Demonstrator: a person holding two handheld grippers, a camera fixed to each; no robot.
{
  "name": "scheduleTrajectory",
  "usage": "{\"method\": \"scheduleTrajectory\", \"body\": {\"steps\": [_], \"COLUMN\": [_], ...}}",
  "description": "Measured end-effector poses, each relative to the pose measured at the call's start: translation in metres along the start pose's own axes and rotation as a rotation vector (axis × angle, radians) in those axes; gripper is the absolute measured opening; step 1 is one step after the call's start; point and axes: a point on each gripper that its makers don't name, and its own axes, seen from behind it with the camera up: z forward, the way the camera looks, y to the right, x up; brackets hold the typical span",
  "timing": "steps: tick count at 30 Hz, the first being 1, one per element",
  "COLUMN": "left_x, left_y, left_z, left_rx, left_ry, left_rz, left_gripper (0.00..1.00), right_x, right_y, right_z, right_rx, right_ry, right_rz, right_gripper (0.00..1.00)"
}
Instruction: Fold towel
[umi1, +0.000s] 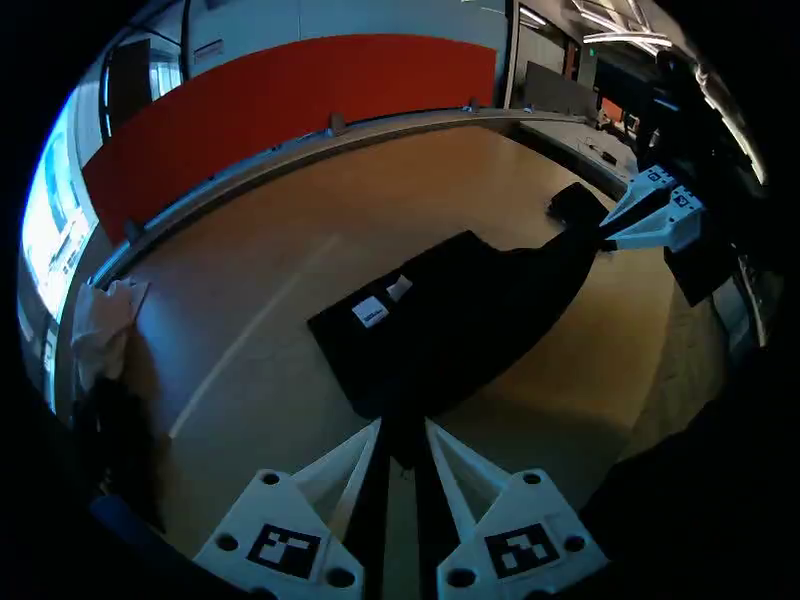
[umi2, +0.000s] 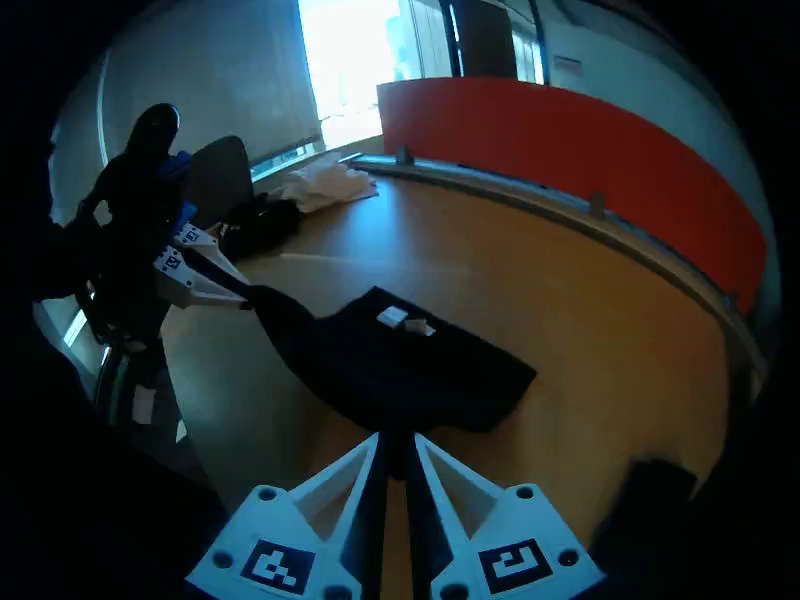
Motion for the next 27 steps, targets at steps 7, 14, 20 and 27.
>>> {"method": "scheduleTrajectory", "body": {"steps": [7,14,20,27], "left_x": [0.003,0.003,0.004,0.009], "left_y": [0.005,0.009,0.01,0.007], "left_z": [-0.009,-0.015,-0.014,-0.007], "left_rx": [-0.005,-0.018,-0.017,-0.01], "left_ry": [-0.003,-0.006,-0.004,0.002], "left_rz": [0.008,-0.01,-0.014,-0.018], "left_gripper": [0.15,0.15,0.15,0.15], "right_x": [0.002,-0.003,-0.004,-0.002], "right_y": [-0.003,-0.006,-0.006,0.001], "right_z": [-0.009,-0.014,-0.011,-0.006], "right_rx": [0.009,0.016,0.018,0.008], "right_ry": [-0.005,-0.015,-0.017,-0.018], "right_rz": [-0.005,-0.003,-0.001,0.003], "right_gripper": [0.1,0.1,0.1,0.1]}}
